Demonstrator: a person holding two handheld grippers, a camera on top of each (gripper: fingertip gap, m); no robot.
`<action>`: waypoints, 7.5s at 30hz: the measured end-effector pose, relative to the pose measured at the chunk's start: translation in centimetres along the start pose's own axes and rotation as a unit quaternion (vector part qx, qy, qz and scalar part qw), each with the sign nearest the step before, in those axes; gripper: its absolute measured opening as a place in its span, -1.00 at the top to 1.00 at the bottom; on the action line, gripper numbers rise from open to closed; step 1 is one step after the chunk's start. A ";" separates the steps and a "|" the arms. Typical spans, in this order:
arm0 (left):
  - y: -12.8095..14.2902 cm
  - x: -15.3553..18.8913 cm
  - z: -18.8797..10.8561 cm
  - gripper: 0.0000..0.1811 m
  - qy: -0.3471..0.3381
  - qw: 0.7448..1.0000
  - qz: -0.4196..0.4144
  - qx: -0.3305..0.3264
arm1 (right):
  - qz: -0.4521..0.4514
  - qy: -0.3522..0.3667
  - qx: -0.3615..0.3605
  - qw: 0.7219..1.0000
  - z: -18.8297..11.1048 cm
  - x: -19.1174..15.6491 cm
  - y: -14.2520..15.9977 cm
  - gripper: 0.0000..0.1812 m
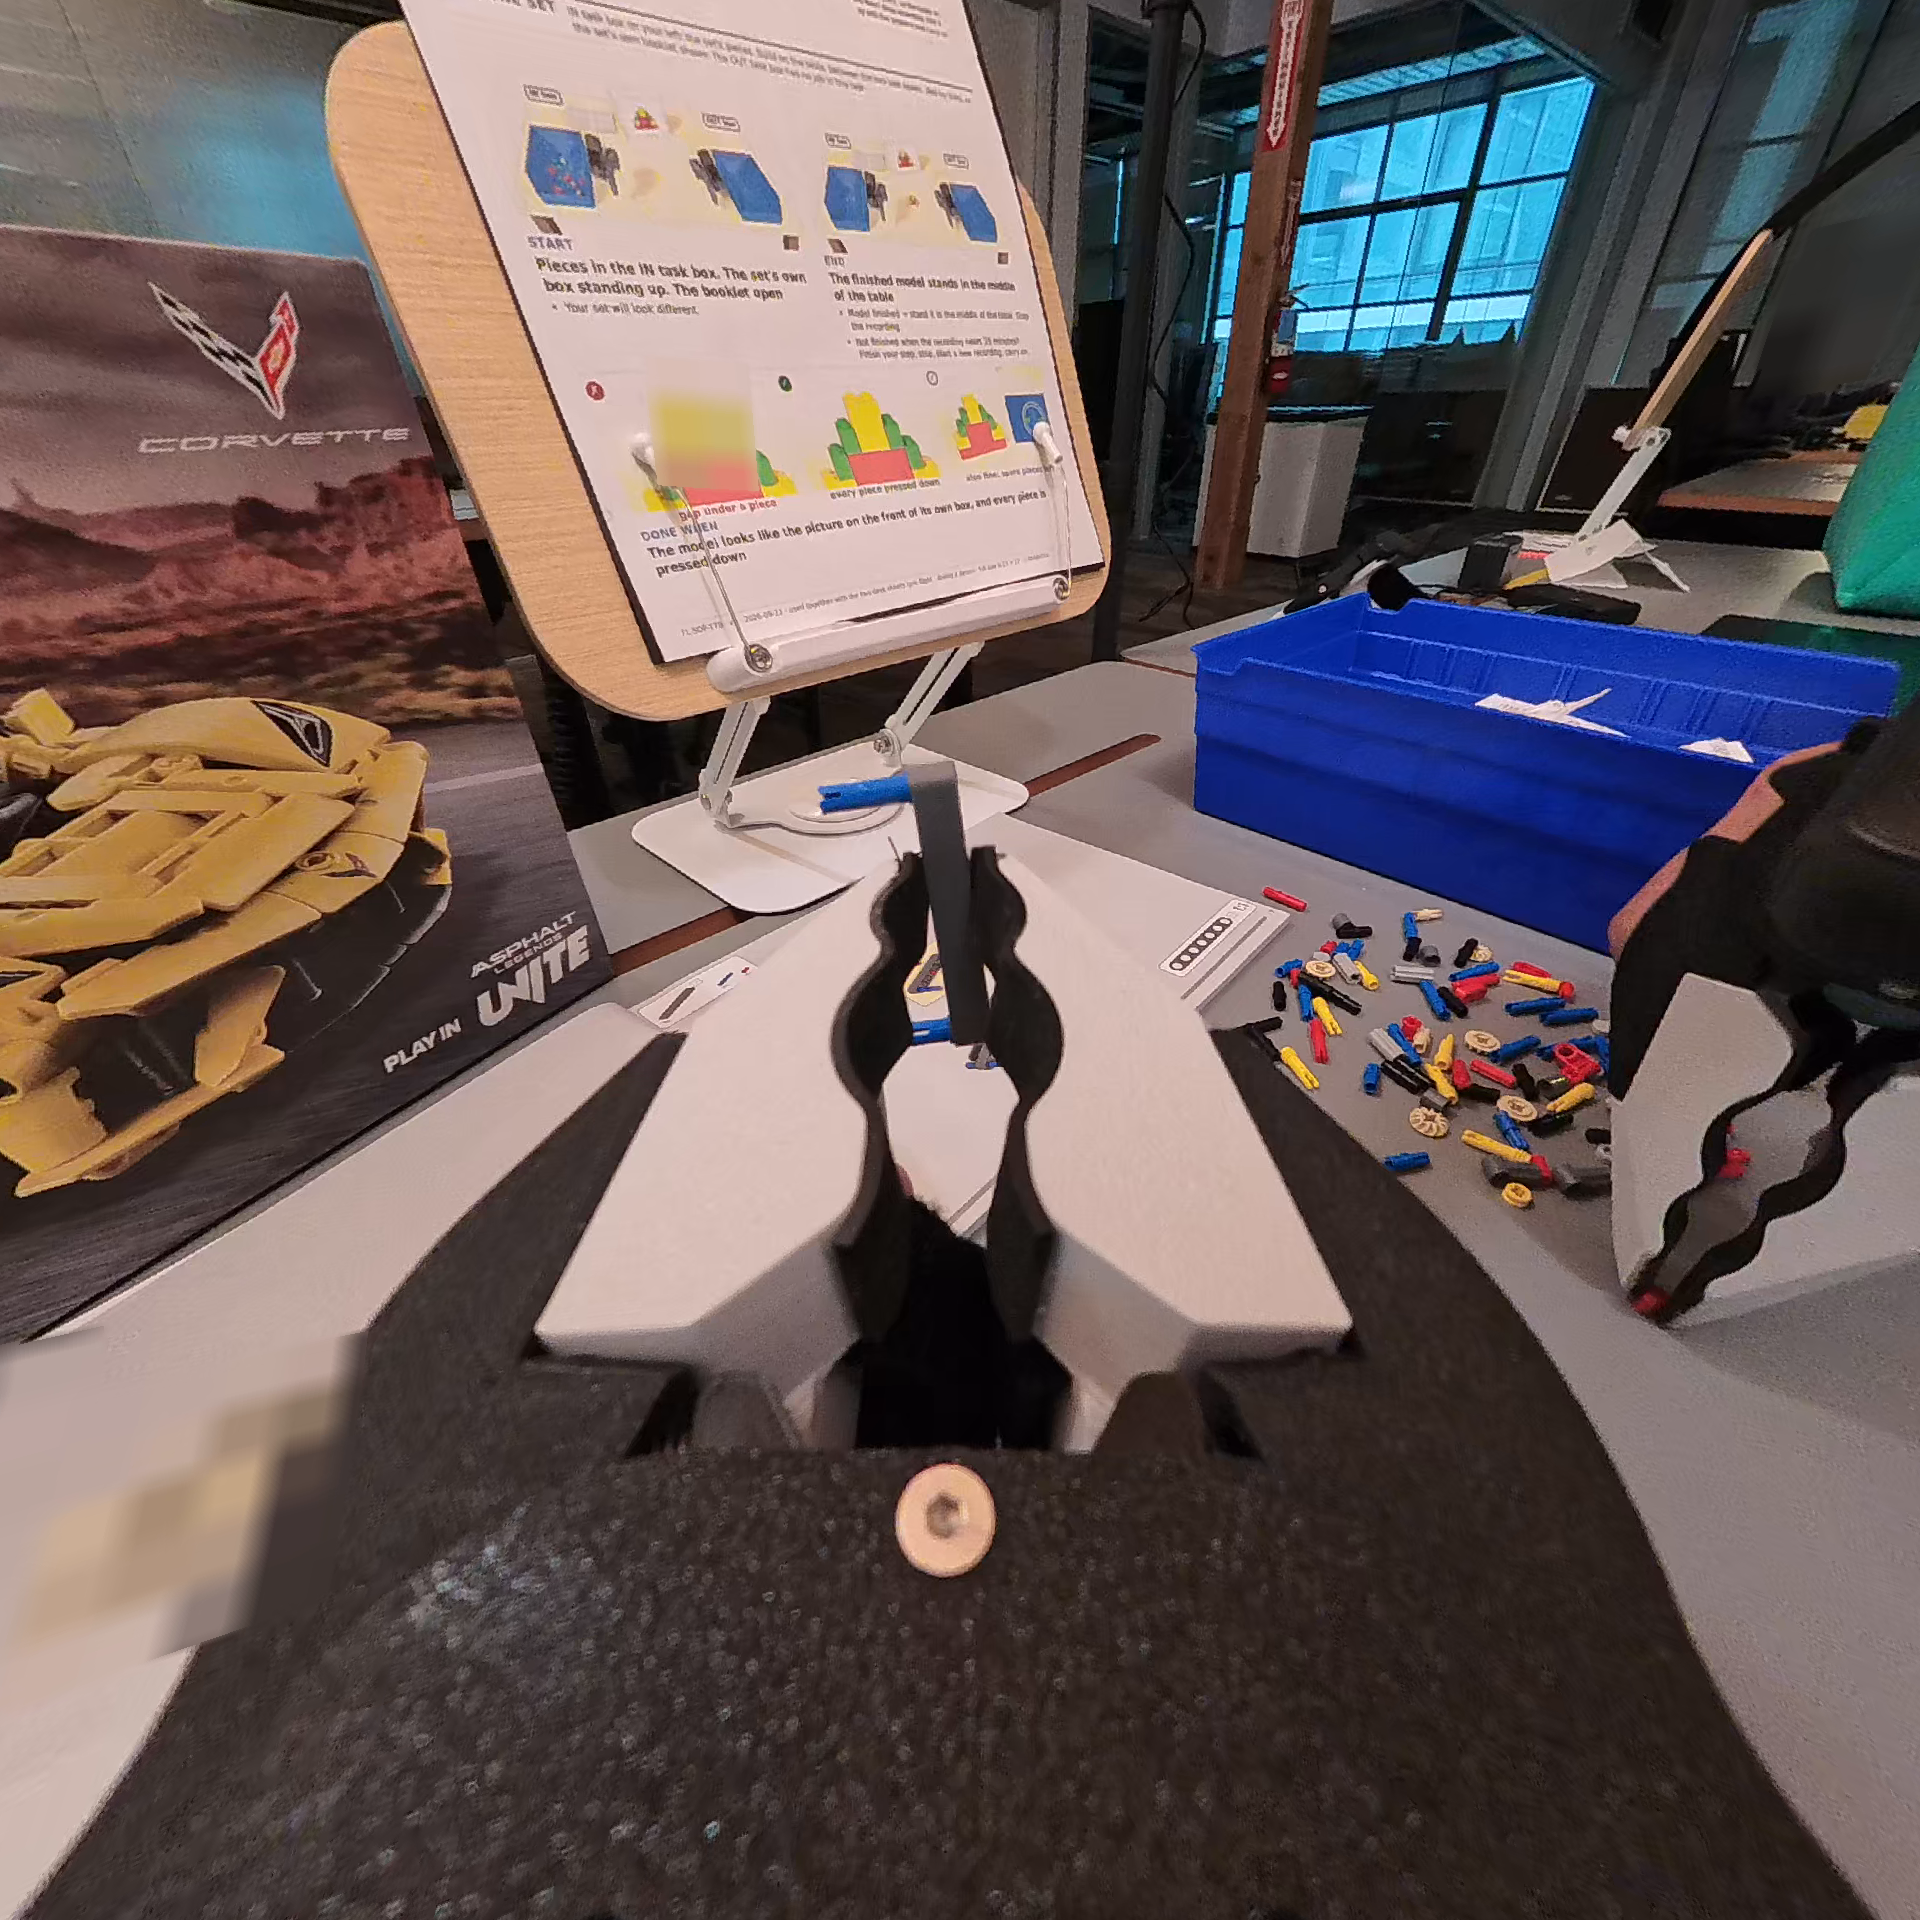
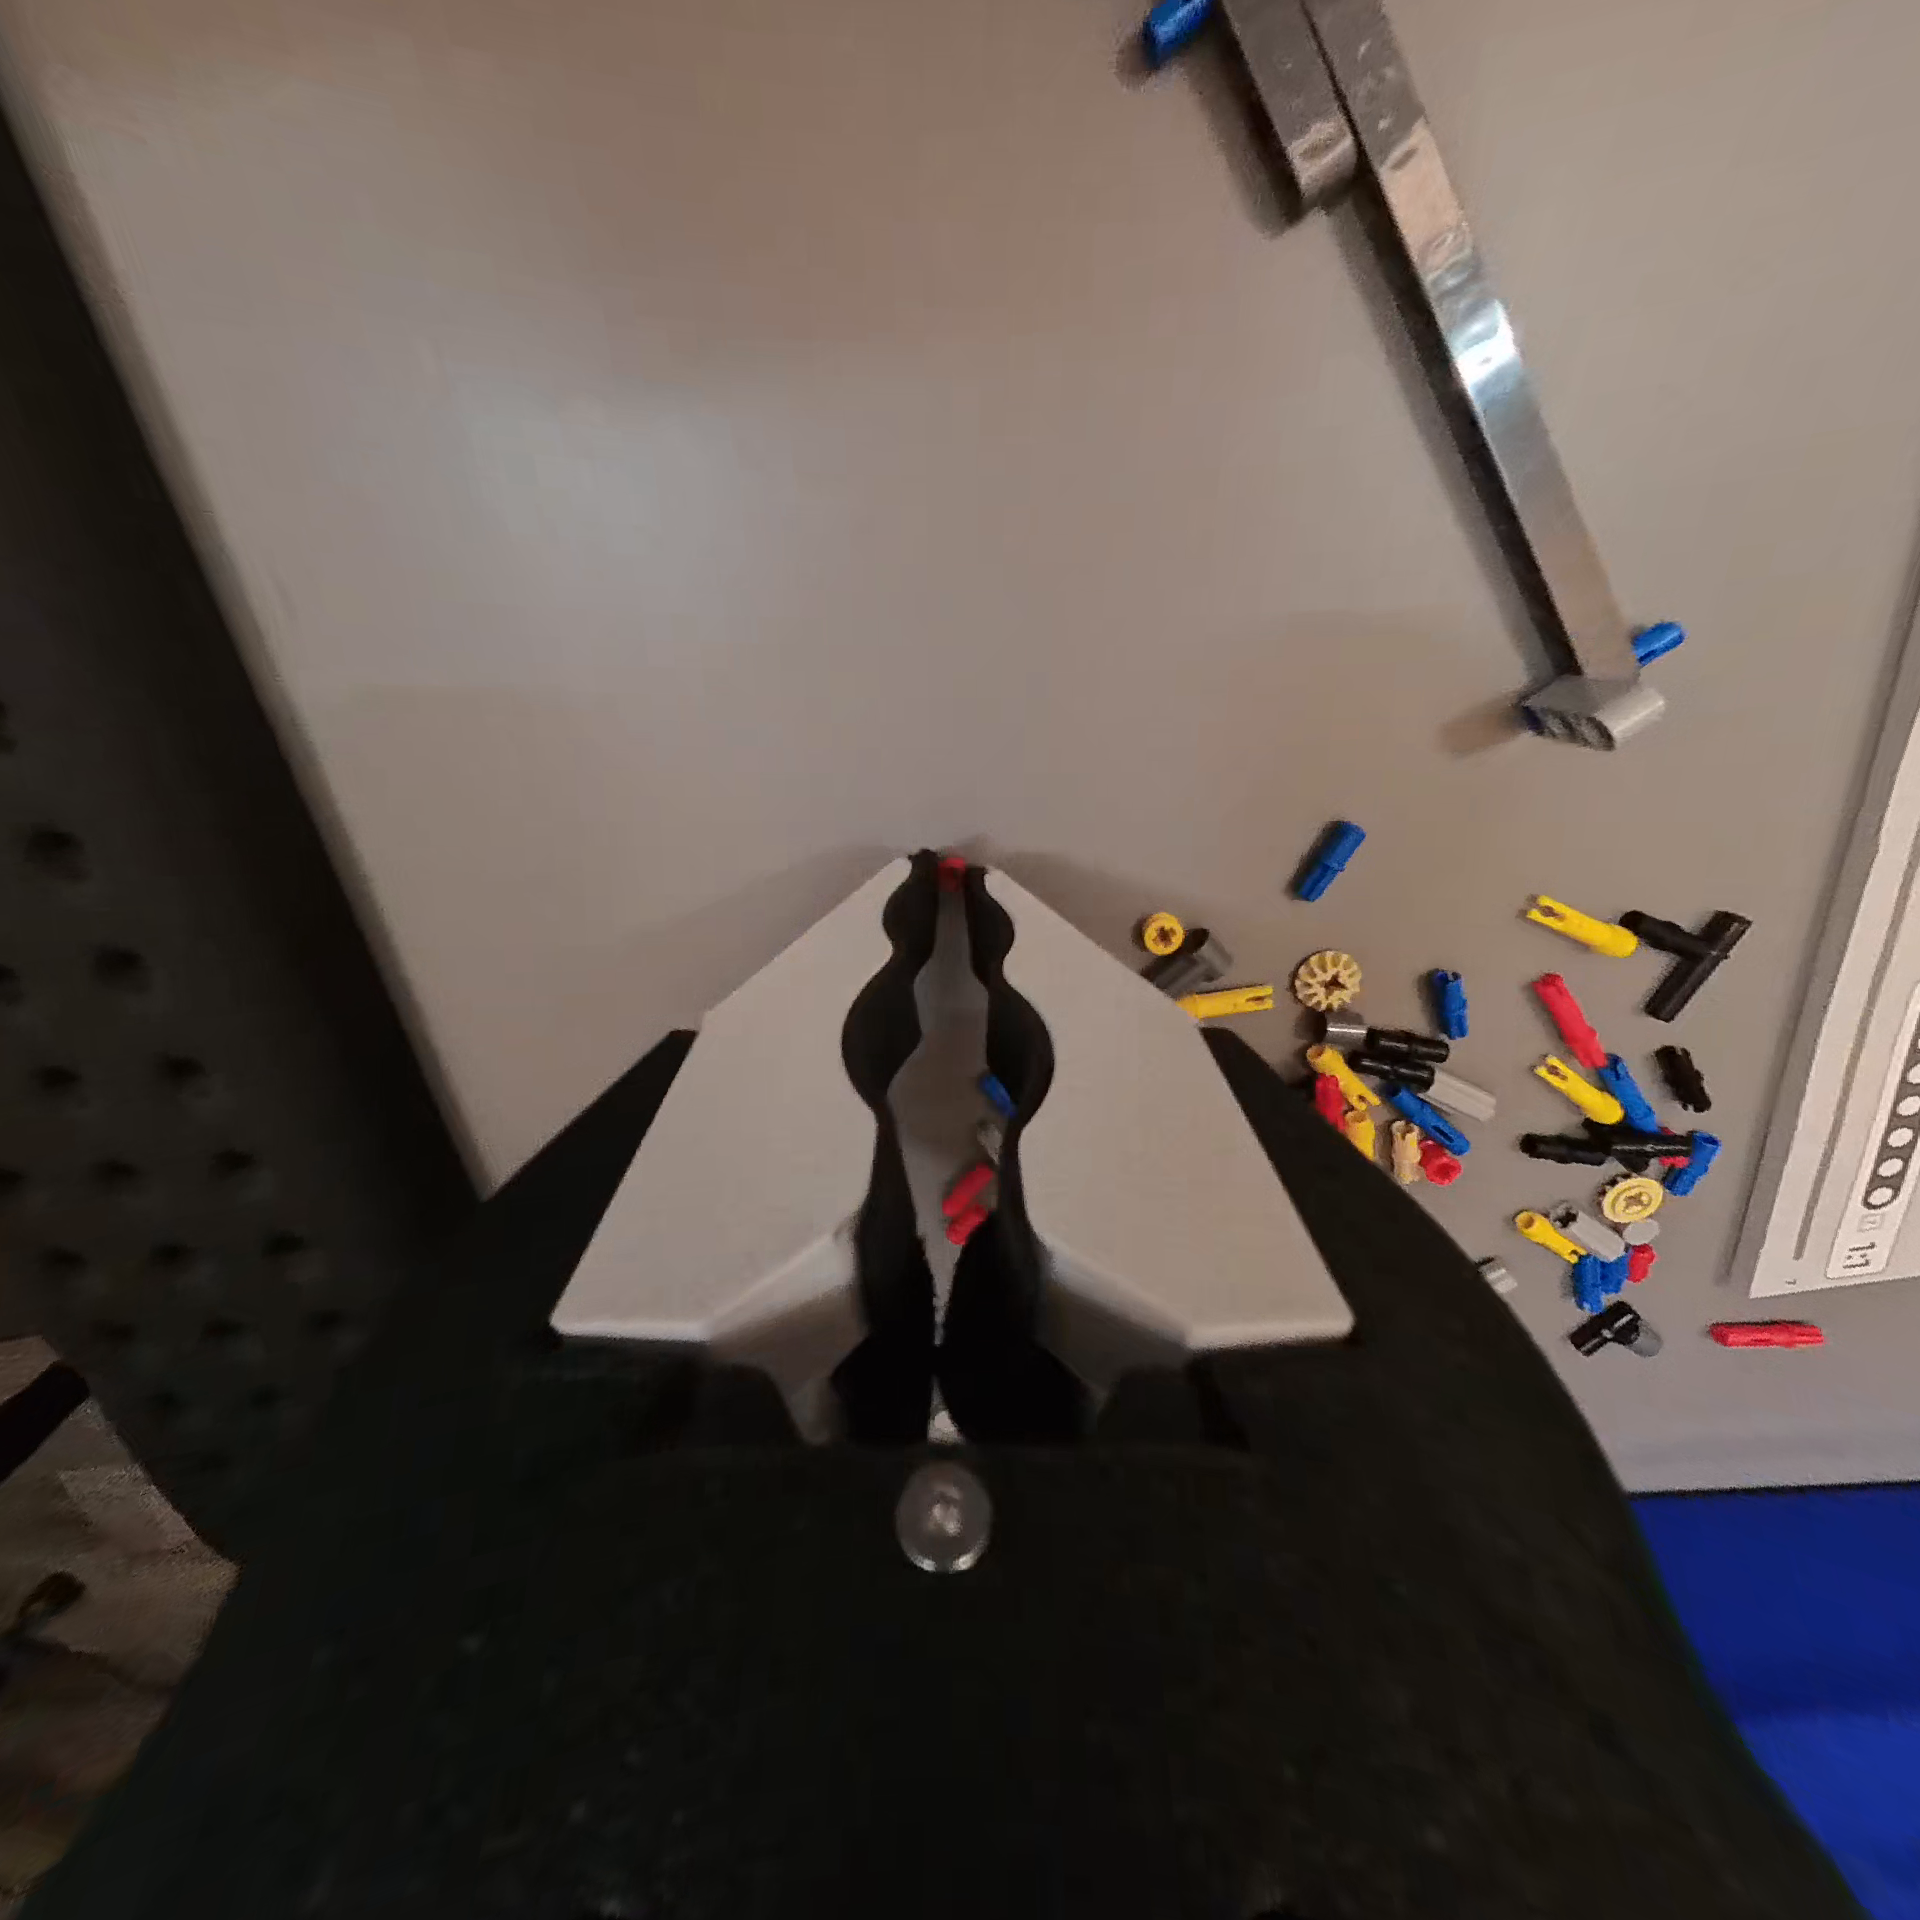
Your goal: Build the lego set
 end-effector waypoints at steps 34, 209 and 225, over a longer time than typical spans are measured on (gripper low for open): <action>0.0 1.1 0.1 0.93 0.011 1.000 0.015 0.000 | 0.004 0.014 -0.004 1.000 0.0 0.1 0.7 0.88; 0.3 6.0 0.4 0.93 0.080 0.994 0.065 -0.022 | 0.323 -0.135 0.698 0.625 -12.8 8.0 -9.3 0.97; 0.1 5.2 0.3 0.93 0.013 0.991 0.134 -0.010 | 0.325 -0.161 0.704 0.610 -12.9 7.7 -9.4 1.00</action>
Point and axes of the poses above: each gripper's, where its closed fingertips meet, z out along the fingers, y out of its underside, x = y × z across the jaws, the point moved 2 cm from there along -z, back along the fingers, and after that the axes turned 8 degrees about -x, right-handed, at the moved point
